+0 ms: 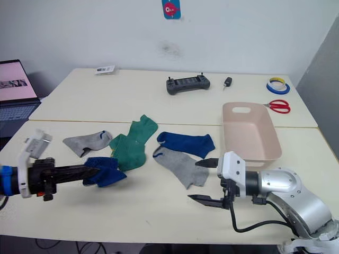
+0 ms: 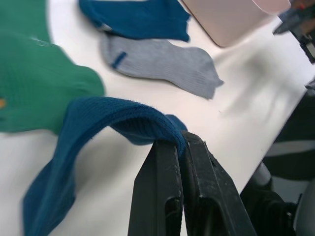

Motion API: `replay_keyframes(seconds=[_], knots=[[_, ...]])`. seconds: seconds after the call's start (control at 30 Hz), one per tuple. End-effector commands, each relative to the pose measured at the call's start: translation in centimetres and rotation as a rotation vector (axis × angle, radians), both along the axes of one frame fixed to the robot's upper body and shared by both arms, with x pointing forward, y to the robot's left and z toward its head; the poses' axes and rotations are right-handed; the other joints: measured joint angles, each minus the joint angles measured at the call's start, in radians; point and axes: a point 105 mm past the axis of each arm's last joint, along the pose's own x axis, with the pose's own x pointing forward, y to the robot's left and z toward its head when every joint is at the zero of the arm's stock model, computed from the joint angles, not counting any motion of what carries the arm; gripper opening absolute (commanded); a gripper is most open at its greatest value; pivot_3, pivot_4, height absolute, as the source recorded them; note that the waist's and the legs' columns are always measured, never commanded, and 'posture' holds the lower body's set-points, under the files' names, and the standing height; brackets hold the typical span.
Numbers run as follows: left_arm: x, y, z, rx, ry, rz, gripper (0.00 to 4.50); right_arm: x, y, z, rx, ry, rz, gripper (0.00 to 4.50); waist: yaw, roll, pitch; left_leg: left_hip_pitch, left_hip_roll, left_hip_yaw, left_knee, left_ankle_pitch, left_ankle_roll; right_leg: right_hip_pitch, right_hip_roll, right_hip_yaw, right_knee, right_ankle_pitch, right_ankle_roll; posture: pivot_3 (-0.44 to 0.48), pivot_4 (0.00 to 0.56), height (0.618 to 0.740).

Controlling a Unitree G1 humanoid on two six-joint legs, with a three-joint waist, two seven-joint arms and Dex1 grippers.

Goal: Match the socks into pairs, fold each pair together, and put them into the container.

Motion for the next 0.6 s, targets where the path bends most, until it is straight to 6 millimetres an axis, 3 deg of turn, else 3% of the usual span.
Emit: replay_keyframes(seconds=[0.03, 0.23, 0.33, 0.6], knots=[[-0.1, -2.6, -1.8, -0.043, 0.037, -0.074, 0.02, -0.6, 0.4, 0.6, 0.011, -0.025, 0.018, 4.5, -0.001, 0.0, 0.0, -0.001, 0.0, 0.0, 0.0, 0.0, 0.0, 0.0, 0.0, 0.0, 0.0, 0.0, 0.0, 0.0, 0.15, 0.74], [0.6, -4.8, -4.0, -0.068, 0.073, -0.102, 0.02, -0.7, 0.1, 0.6, 0.002, -0.026, -0.013, 4.5, -0.002, -0.002, 0.001, -0.003, 0.001, -0.001, 0.001, 0.0, 0.0, -0.003, 0.001, 0.0, 0.001, 0.0, 0.0, 0.0, 0.15, 0.74], [0.9, -5.8, -4.3, -0.095, 0.034, -0.131, 0.61, -0.8, 0.0, 0.4, -0.001, -0.024, -0.024, 4.5, -0.002, -0.002, 0.001, -0.003, 0.0, -0.001, 0.001, 0.0, 0.0, -0.003, 0.001, 0.0, 0.001, 0.0, 0.0, 0.0, 0.15, 0.74], [1.6, -6.3, -3.2, -0.158, -0.029, -0.136, 3.06, -0.9, 0.0, -0.1, -0.021, -0.033, -0.042, 4.5, -0.002, -0.002, 0.001, -0.003, 0.0, -0.001, 0.001, 0.0, 0.0, -0.002, 0.001, -0.001, 0.001, 0.0, 0.0, 0.0, 0.15, 0.74]])
